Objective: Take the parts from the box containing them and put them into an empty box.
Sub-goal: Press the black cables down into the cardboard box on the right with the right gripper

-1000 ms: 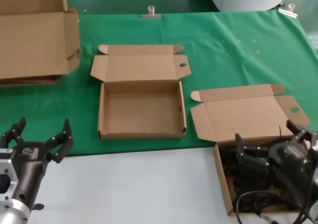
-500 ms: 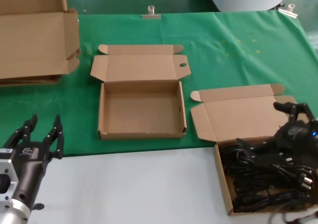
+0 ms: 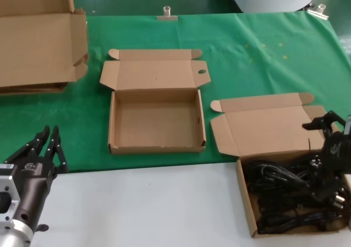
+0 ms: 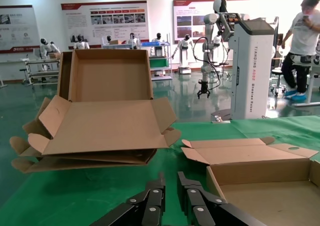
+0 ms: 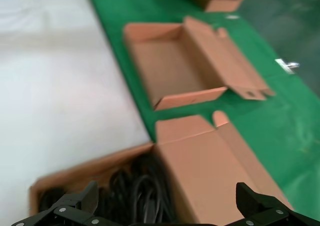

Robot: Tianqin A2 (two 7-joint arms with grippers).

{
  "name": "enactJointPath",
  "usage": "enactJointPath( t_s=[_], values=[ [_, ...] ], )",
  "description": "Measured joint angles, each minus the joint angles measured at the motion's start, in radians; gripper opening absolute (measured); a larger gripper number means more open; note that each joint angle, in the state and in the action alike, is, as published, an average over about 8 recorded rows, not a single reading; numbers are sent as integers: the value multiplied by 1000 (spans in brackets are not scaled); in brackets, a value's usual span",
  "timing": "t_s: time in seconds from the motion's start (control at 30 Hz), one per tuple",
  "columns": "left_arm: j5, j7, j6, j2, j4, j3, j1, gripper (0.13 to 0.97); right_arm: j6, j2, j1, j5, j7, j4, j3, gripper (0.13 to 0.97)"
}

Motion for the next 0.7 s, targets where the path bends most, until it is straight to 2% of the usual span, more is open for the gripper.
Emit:
enactJointPath(
  t_s=[0.2, 0.37, 0.53, 0.7],
  values=[
    [0, 0, 0, 0, 0, 0, 0, 192, -202, -53, 86, -76, -110, -83, 6, 966],
    [0, 0, 0, 0, 0, 0, 0, 182, -325, -103, 145, -131, -217, -167, 10, 966],
    [0, 0, 0, 0, 0, 0, 0, 172, -408, -145, 182, -177, -334, -263, 12, 966],
    [0, 0, 0, 0, 0, 0, 0, 172, -420, -196, 205, -218, -399, -356, 26, 966]
  ],
)
